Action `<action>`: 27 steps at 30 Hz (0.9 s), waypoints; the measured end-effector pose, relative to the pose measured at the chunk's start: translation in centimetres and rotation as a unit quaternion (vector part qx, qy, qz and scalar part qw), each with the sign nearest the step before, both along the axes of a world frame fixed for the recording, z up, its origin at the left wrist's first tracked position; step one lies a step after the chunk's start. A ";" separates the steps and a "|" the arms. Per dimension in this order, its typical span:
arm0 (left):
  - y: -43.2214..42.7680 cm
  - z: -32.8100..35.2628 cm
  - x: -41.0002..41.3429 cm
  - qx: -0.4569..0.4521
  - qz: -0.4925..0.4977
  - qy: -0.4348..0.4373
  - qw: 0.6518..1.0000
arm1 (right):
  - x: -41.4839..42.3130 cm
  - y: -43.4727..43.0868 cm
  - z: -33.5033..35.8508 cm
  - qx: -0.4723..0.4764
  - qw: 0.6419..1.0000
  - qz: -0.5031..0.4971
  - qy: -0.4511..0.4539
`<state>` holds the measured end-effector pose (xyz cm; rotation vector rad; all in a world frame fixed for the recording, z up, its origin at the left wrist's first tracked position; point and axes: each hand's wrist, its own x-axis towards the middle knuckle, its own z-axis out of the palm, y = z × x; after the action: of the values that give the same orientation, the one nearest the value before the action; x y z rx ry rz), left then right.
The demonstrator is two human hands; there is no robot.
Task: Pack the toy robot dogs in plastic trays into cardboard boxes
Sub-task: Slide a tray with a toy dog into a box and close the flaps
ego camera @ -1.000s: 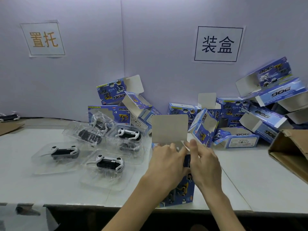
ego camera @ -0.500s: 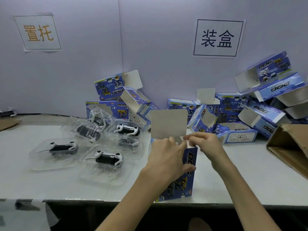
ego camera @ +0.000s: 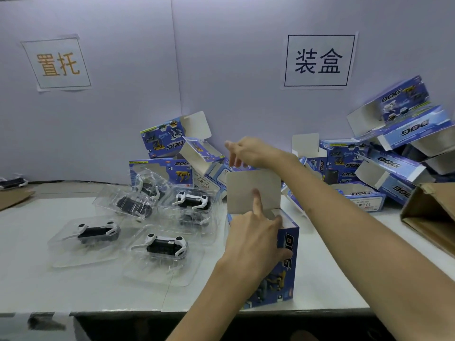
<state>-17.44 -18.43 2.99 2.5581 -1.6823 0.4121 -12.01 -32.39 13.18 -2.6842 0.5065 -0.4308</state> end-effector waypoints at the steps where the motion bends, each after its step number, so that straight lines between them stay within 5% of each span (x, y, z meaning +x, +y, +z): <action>1: 0.0 0.2 0.0 0.001 -0.001 0.001 1.000 | 0.3 -0.2 -0.4 0.000 0.999 0.004 0.034; 11: -0.1 1.3 -0.1 0.001 0.008 -0.006 1.000 | -1.0 -0.7 -4.5 -0.084 0.995 -0.022 -0.054; 16: -0.2 1.0 0.1 -0.007 0.010 -0.030 0.999 | -1.0 -0.2 -6.0 -0.175 0.967 -0.029 -0.184; 27: -0.4 -1.2 0.0 -0.081 0.029 -0.055 0.995 | -1.6 0.3 -4.6 -0.172 0.983 0.041 -0.050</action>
<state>-17.46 -18.83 1.77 2.5127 -1.5405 0.6748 -13.66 -32.05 8.54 -2.9776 0.3124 -0.6808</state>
